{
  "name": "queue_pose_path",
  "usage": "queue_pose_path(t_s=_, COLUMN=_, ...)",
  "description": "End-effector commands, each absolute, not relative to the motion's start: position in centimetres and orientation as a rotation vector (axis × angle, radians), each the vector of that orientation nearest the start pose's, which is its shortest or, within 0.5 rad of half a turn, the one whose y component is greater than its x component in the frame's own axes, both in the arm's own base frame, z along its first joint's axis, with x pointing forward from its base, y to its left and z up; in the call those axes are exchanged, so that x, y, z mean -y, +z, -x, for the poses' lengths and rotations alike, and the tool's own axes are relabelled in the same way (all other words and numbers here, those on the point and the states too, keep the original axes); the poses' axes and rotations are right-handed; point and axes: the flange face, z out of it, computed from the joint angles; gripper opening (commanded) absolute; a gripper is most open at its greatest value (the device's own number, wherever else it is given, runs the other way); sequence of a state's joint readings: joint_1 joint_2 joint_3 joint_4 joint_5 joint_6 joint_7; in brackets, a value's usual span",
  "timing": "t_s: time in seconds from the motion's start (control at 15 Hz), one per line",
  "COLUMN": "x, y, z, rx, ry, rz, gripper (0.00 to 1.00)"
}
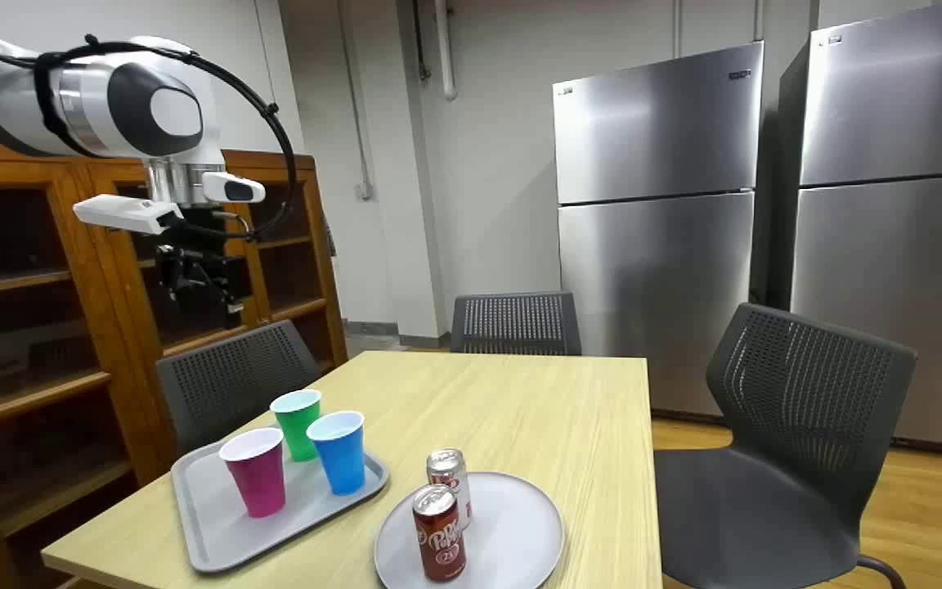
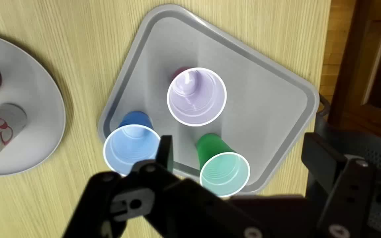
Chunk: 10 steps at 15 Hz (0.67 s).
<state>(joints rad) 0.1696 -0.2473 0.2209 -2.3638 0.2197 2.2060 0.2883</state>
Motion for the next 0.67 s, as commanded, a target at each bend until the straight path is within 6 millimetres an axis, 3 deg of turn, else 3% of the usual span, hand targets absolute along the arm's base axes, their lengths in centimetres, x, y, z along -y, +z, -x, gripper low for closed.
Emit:
queue_pose_path(t_s=0.0, x=-18.83, y=42.96, z=-43.30, rx=-0.038, ry=-0.057, rz=2.991, gripper=1.00)
queue_pose_path(t_s=0.6, x=-18.97, y=42.60, z=-43.38, rx=-0.055, ry=-0.073, rz=2.992, gripper=1.00)
